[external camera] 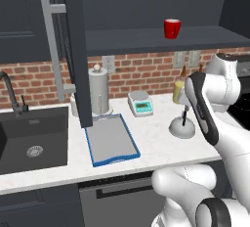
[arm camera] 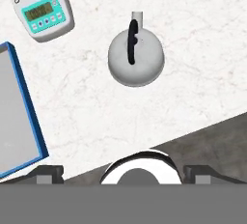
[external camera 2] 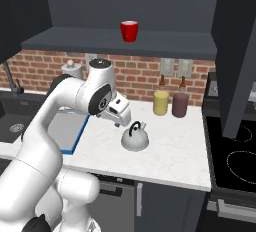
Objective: Pick the kettle from the counter and place it on the tray. Then pick the mug from the cabinet and place it on the tray. Then close the cabinet doors.
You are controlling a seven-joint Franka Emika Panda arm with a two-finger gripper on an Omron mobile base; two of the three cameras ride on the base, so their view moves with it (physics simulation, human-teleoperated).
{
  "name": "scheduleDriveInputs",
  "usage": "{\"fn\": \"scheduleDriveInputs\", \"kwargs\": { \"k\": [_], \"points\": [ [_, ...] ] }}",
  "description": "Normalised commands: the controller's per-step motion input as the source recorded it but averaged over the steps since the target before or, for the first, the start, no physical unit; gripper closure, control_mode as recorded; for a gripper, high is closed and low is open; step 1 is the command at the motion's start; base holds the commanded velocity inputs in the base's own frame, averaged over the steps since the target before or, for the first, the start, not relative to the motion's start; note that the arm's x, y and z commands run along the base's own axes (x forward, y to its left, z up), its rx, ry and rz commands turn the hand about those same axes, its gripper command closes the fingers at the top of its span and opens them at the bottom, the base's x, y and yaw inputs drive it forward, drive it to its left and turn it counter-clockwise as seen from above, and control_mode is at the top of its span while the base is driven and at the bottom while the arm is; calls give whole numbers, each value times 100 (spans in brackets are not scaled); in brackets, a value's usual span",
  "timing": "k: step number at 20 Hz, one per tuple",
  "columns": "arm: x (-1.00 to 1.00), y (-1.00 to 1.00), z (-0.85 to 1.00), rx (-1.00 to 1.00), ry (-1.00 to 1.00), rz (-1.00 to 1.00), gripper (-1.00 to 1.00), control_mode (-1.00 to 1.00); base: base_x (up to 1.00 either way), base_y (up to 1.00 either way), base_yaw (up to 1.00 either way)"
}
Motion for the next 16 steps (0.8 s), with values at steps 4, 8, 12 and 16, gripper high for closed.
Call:
{"fn": "scheduleDriveInputs", "kwargs": {
  "k": [4,8,12,16],
  "points": [
    [16,-21,-20,0,0,-4,-100,-100,0,0,0],
    [26,-30,-25,0,0,0,-100,-100,0,0,0],
    [31,-30,-34,0,1,0,-100,-100,0,0,0],
    [31,-21,-30,0,4,-3,-100,-100,0,0,0]
  ]
}}
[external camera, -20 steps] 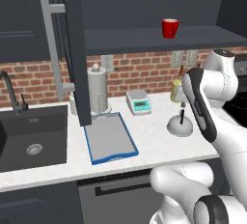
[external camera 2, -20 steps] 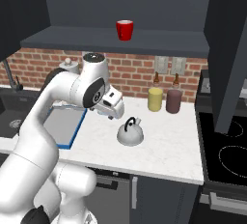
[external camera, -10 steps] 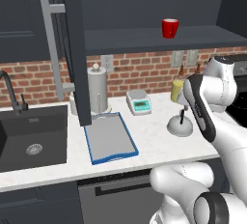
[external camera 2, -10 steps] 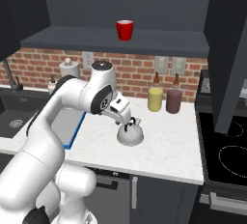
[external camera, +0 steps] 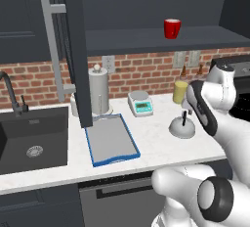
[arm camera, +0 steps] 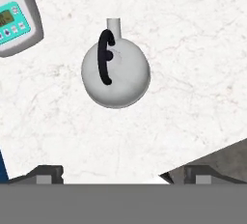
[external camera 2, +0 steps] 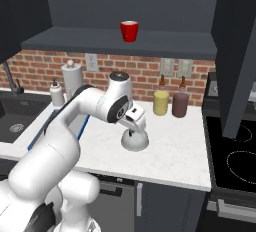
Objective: Pick the kettle from the counter and place it on the tray. Then pick the mug from the cabinet and place it on the tray. Then close the cabinet doors.
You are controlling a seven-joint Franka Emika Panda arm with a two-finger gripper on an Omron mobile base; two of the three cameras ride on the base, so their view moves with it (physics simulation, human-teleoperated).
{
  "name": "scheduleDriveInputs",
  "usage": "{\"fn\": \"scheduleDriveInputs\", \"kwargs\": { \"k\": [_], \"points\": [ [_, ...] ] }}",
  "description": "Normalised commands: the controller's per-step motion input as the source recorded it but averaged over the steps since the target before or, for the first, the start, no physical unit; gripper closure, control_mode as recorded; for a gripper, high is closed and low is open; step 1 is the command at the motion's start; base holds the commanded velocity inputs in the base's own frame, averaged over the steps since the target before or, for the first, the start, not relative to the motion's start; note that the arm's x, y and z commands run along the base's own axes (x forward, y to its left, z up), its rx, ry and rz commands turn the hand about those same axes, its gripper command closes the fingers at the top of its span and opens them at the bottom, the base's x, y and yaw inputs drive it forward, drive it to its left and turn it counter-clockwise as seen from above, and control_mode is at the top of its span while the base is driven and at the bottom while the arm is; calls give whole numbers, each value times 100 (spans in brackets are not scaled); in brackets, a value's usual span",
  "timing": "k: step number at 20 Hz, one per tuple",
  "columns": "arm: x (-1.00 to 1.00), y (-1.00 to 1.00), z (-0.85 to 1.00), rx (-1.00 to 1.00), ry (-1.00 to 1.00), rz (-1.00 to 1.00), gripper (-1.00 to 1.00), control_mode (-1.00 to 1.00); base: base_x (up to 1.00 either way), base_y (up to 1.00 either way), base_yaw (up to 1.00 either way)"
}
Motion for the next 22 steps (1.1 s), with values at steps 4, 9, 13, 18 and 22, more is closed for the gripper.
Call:
{"fn": "scheduleDriveInputs", "kwargs": {
  "k": [4,9,13,18,22],
  "points": [
    [22,-18,-22,0,4,-6,-100,-100,0,0,0],
    [17,-17,-23,0,0,-5,-100,-100,0,0,0],
    [14,-13,-27,0,0,-5,-100,-100,0,0,0],
    [10,-7,-21,0,0,-4,-100,-100,0,0,0],
    [12,-3,-16,0,0,-4,-100,-100,0,0,0]
  ]
}}
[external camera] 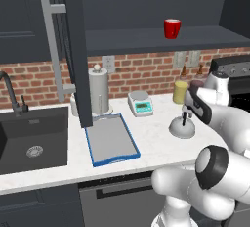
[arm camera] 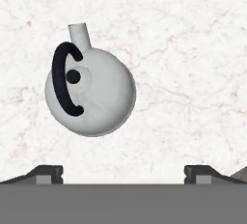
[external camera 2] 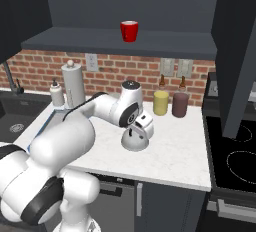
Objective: Pick the kettle from the counter and place it on the tray. Then pick the mug from the cabinet and place it on the tray. Then close the cabinet doors.
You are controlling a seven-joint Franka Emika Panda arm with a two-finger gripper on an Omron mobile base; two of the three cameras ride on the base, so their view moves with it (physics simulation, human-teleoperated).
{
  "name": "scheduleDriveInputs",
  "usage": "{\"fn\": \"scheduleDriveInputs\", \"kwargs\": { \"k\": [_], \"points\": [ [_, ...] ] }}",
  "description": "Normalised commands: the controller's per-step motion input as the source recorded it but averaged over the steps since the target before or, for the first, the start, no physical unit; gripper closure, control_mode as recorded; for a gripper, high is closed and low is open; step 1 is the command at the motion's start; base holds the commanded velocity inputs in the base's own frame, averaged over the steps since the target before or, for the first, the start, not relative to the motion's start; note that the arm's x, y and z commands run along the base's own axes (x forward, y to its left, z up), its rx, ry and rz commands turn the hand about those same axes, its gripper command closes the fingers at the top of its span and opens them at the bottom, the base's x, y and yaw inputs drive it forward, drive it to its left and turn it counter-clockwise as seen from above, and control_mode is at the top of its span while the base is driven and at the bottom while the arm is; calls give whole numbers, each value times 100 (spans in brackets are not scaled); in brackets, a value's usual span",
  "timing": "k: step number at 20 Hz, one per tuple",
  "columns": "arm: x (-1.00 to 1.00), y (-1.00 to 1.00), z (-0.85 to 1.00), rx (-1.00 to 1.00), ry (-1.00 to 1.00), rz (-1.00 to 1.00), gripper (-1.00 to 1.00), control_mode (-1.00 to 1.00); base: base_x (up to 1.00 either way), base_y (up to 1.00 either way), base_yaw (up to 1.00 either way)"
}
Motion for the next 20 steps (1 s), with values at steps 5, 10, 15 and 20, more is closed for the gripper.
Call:
{"fn": "scheduleDriveInputs", "kwargs": {
  "k": [5,10,15,20],
  "points": [
    [14,0,-3,0,0,-3,-100,-100,0,0,0],
    [2,0,0,1,0,-2,-100,-100,0,0,0],
    [18,3,0,0,0,0,-100,-100,0,0,0],
    [26,2,0,4,0,0,-100,-100,0,0,0]
  ]
}}
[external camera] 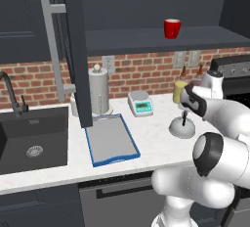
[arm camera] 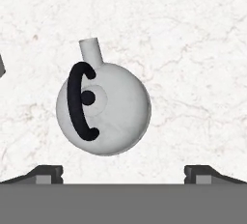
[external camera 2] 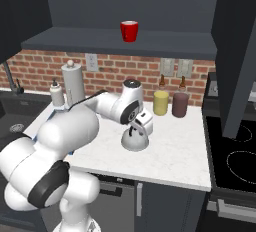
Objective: Pick the kettle from the counter and place it on the tray. Then pick the mug from the cabinet and place it on the tray. Then close the cabinet doors.
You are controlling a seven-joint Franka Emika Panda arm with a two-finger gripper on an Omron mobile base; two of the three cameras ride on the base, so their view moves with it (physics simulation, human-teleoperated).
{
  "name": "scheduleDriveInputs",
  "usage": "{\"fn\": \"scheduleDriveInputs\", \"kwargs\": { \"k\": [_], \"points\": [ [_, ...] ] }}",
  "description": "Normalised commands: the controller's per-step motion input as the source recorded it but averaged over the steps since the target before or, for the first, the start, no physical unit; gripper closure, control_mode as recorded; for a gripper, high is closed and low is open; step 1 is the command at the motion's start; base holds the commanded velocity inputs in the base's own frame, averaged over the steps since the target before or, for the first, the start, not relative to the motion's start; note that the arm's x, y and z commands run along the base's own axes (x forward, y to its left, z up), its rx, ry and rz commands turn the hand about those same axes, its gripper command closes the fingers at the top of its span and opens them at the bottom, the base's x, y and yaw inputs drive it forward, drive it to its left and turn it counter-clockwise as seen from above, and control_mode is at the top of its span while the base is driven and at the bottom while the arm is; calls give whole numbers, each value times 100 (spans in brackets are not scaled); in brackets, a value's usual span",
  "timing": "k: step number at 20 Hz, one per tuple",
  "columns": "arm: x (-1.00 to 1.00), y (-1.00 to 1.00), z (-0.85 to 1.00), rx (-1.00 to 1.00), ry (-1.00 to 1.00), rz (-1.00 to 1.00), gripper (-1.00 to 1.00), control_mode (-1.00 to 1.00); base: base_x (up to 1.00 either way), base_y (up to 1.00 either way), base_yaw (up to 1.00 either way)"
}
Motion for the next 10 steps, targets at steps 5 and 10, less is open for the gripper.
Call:
{"fn": "scheduleDriveInputs", "kwargs": {
  "k": [5,10],
  "points": [
    [23,0,-1,4,0,0,-100,-100,0,0,0],
    [28,4,-12,1,0,0,-100,-100,0,0,0]
  ]
}}
